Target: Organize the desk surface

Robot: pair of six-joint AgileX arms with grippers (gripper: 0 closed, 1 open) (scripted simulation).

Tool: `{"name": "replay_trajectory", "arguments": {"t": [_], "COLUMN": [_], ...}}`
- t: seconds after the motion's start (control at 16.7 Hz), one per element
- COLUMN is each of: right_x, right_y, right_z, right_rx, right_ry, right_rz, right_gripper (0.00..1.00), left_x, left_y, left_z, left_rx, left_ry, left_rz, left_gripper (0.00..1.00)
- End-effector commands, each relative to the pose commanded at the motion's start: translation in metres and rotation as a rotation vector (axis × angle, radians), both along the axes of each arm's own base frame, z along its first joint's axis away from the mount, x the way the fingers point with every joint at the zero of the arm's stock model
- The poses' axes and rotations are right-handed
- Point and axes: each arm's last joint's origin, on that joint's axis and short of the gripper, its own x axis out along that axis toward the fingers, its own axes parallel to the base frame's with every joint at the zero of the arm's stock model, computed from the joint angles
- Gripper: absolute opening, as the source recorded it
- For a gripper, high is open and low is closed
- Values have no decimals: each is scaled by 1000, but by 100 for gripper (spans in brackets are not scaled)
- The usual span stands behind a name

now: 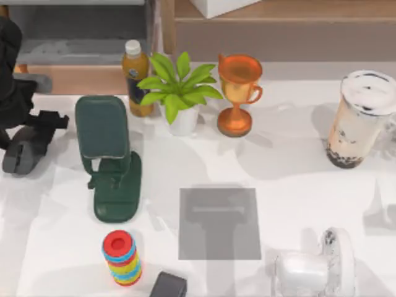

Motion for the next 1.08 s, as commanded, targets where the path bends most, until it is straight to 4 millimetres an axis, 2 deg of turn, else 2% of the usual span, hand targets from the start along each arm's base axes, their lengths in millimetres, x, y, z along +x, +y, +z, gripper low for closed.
{"name": "replay_trajectory", "arguments": {"t": [0.3,0.36,0.48,0.6,0.96,1.08], "right_x": [0,0,0,0,0,0], "right_y": [0,0,0,0,0,0], "right_z": [0,0,0,0,0,0], "right_rx": [0,0,0,0,0,0], "right_ry": [0,0,0,0,0,0], "right_rz": [0,0,0,0,0,0], "right_gripper": [100,100,100,100,100,100], "left_x": [0,1,2,5,1,1], "left_y": [0,-1,-1,-1,0,-1], "left_z": [0,11,16,33,103,111], "left_rx": [0,1,0,1,1,1], "left_ry": [0,-24,-27,-30,-16,-24], "left_rz": [0,-3,-3,-3,-2,-3], "left_gripper": [0,0,0,0,0,0]}}
